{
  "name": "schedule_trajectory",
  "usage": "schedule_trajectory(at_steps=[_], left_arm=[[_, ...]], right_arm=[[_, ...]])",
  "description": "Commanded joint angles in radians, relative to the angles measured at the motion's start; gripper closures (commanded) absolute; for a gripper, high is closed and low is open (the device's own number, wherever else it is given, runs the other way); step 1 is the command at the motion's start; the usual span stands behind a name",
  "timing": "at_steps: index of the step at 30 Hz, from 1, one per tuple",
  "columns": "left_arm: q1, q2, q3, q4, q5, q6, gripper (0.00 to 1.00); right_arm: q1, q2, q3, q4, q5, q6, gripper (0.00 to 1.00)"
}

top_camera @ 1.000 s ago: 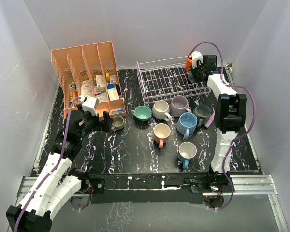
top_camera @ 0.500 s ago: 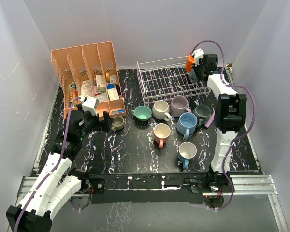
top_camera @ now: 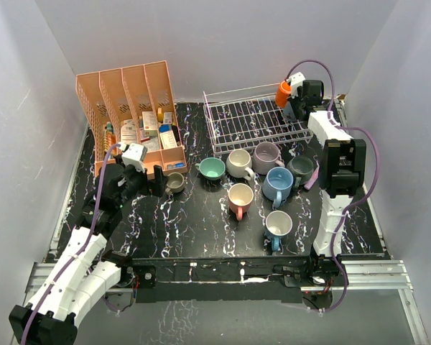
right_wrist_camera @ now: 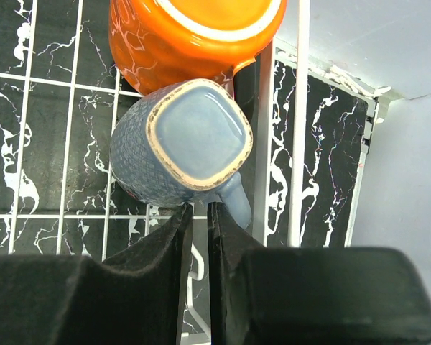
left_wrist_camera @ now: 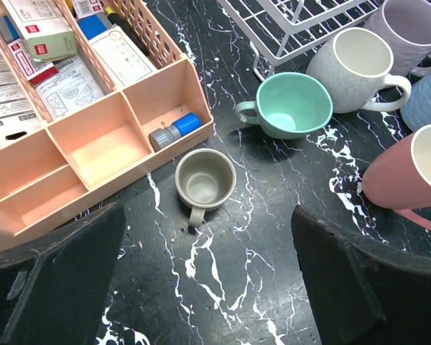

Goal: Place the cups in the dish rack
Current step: Pick up the cup at the center of the board.

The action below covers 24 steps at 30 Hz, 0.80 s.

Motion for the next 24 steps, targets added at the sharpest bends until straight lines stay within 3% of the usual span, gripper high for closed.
schedule_trajectory(at_steps=[1,17,24], left_arm=[[0.005,-0.001,-0.001,-0.003,-0.006,0.013,0.03],[0.005,-0.021,-0.011,0.022,0.007,0.0,0.03],[0.005,0.007,0.014,0.017,0.064,-0.173,0.03]], right_arm=[[-0.005,-0.02,0.023,0.093,-0.01,-0.002,0.82],[-0.005,-0.252,-0.187,0.068,-0.189,0.019,0.81],[-0.005,-0.406,-0.285,0.019,-0.394,0.043,0.75]])
